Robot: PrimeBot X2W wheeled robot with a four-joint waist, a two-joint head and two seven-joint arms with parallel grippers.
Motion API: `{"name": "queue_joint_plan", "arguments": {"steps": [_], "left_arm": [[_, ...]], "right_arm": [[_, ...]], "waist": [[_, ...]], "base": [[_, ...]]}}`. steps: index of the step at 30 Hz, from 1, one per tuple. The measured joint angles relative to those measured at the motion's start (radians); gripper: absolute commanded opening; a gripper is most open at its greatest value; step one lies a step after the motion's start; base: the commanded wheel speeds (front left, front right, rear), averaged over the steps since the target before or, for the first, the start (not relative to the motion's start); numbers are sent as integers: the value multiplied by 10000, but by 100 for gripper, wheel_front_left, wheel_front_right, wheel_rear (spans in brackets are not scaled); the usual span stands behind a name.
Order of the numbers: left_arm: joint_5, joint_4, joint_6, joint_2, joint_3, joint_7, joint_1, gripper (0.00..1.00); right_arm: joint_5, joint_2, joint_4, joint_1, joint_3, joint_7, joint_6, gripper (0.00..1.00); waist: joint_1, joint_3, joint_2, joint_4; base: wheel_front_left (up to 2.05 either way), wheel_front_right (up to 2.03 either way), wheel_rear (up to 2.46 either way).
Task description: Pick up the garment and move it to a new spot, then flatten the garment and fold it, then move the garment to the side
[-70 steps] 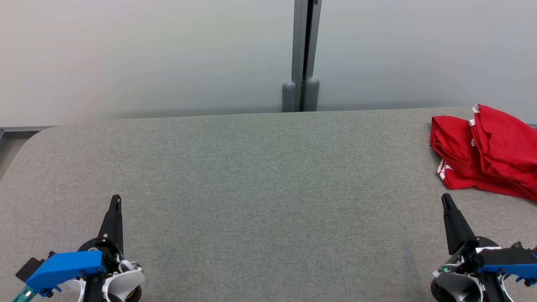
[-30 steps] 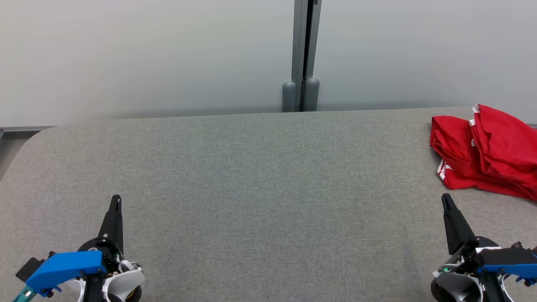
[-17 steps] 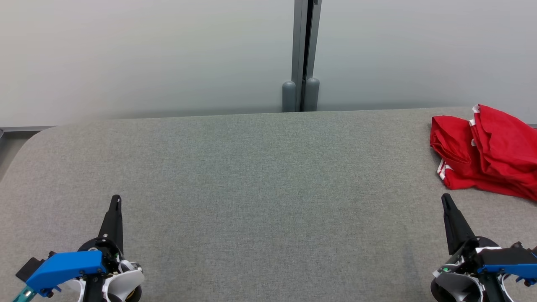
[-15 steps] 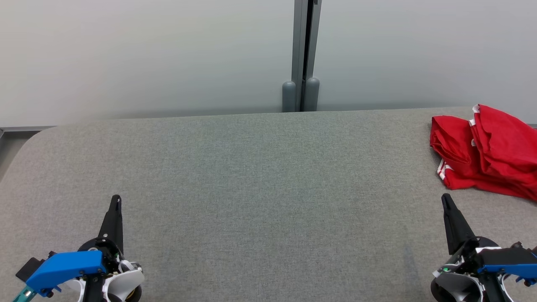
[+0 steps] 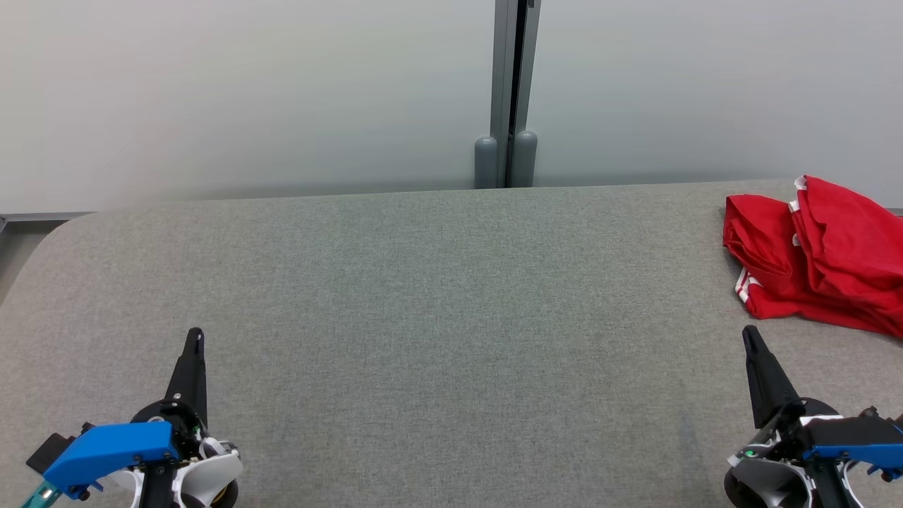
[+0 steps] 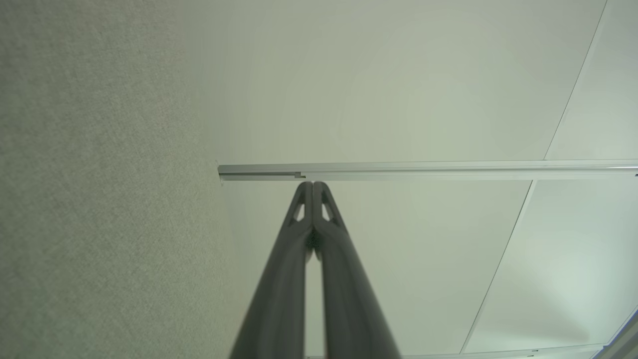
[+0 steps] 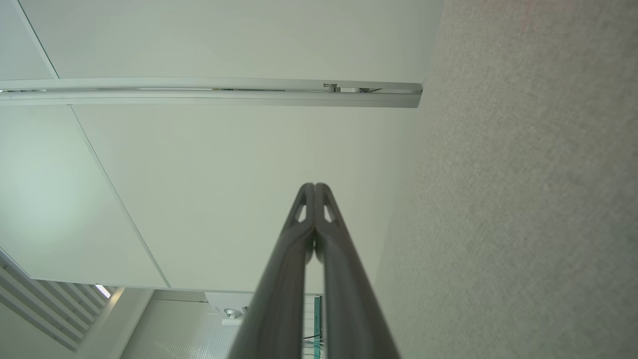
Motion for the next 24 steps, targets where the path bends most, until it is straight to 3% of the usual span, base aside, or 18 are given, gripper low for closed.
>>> {"name": "queue_joint_plan", "arguments": {"steps": [24], "left_arm": [[17, 0, 0, -4, 6, 10, 0, 0]], "right_arm": [[0, 0, 0, 0, 0, 0, 0, 0]], "waist": [[0, 0, 0, 0]], "base": [[0, 0, 0]]}}
